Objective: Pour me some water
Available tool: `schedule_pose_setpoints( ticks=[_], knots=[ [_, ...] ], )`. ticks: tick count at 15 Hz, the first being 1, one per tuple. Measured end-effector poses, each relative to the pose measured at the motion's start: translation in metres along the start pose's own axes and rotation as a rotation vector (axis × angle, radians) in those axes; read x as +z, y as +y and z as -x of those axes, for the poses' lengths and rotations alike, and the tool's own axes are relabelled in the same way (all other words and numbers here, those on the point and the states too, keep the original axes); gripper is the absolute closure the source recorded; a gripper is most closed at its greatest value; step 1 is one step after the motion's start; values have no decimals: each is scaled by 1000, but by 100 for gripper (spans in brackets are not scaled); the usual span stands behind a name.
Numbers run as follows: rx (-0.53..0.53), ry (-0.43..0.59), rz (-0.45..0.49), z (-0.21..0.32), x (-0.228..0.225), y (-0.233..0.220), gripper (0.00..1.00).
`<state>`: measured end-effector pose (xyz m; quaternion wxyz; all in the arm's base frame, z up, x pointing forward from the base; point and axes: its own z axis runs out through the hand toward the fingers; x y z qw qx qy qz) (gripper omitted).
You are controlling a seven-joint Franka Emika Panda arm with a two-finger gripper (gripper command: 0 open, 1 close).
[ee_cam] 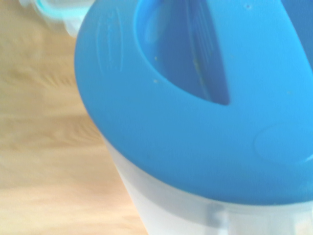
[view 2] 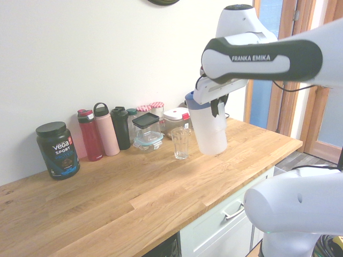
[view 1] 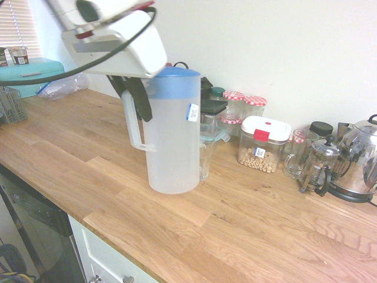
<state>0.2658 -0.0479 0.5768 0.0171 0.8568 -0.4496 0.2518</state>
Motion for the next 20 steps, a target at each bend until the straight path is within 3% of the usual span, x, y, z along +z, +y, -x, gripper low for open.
schedule_pose_setpoints(
  ticks=[3, 6, 12, 17, 20],
  knots=[
    [13, 120, -66, 51, -19, -35, 100],
    [-23, 134, -131, 104, -36, -70, 100],
    [-84, 24, -208, 152, -48, -150, 100],
    [-117, -116, -184, 159, -4, -231, 100],
    [-122, -132, -184, 163, 31, -257, 100]
  ],
)
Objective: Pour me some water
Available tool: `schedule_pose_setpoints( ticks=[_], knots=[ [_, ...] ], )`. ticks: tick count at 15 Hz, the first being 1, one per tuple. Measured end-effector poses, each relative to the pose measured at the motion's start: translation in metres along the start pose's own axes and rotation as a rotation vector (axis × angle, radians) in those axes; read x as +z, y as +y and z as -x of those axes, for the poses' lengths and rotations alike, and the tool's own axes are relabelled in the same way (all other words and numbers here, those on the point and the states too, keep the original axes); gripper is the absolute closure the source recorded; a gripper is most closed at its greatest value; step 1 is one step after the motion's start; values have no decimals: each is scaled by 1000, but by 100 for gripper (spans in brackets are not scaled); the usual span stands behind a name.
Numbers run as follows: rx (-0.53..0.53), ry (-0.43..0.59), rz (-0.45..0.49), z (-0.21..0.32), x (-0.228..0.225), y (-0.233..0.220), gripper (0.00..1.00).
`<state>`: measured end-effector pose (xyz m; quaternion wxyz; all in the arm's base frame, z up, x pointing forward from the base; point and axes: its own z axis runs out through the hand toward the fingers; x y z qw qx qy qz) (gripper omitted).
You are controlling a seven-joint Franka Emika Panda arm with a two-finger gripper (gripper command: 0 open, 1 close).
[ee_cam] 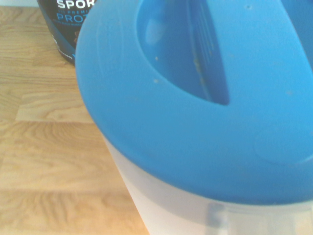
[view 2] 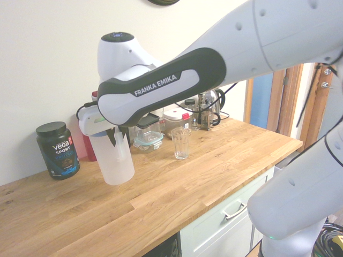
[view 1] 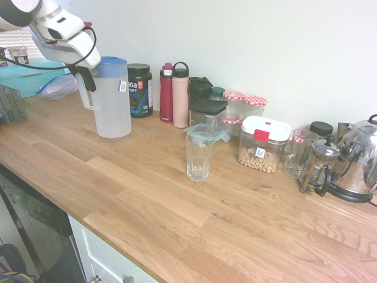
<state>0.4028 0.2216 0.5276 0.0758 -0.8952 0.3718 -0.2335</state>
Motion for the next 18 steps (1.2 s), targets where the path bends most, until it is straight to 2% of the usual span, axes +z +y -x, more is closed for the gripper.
schedule_pose_setpoints(
  ticks=[5, 9, 10, 18],
  knots=[
    [2, 27, -36, 6, 35, -11, 100],
    [18, 7, -40, 19, 52, -8, 100],
    [27, 3, -37, 20, 56, -5, 0],
    [55, -1, -20, 42, 62, 1, 0]
  ],
)
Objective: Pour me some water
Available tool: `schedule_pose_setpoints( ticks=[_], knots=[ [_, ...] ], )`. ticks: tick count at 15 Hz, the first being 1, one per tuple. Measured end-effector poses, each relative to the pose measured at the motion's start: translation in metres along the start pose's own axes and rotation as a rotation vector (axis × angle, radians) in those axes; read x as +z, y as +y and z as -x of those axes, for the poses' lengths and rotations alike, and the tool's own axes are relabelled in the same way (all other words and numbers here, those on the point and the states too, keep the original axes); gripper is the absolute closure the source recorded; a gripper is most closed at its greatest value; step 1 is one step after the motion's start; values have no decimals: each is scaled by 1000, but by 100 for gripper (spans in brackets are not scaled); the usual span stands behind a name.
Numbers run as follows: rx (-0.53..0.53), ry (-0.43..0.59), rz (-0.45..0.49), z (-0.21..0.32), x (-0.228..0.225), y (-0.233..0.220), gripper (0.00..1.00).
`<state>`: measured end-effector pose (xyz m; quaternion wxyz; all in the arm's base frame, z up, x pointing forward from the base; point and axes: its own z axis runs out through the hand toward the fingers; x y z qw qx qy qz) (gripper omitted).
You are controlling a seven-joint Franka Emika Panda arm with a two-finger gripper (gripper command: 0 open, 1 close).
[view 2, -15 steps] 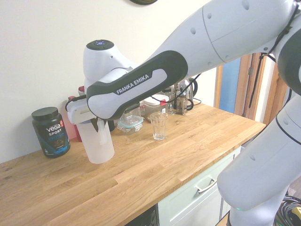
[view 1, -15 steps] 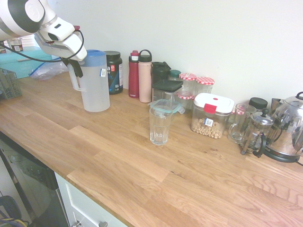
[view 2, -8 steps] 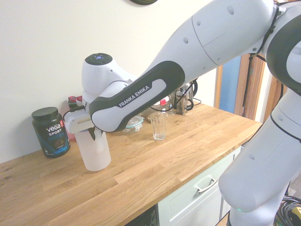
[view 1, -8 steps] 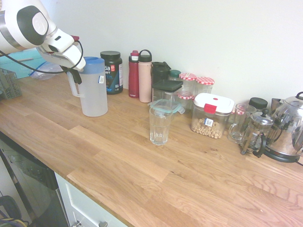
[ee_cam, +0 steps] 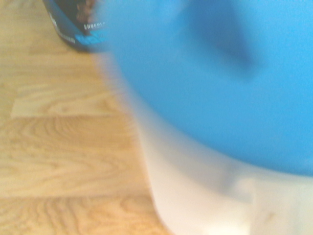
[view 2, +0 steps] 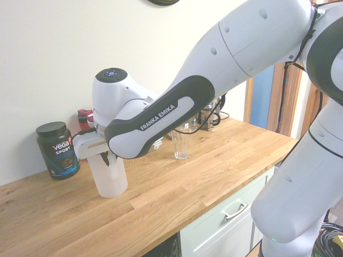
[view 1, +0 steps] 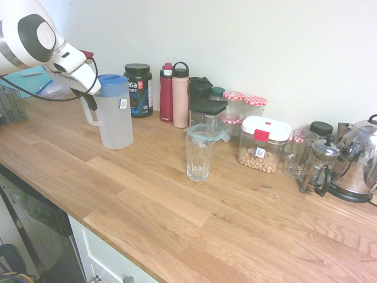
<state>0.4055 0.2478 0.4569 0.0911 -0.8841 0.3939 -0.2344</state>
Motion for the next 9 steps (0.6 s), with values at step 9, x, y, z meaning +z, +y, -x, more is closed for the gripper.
schedule_pose_setpoints(
  ticks=[9],
  knots=[
    [-6, -16, 115, 17, -46, 21, 0]
  ],
)
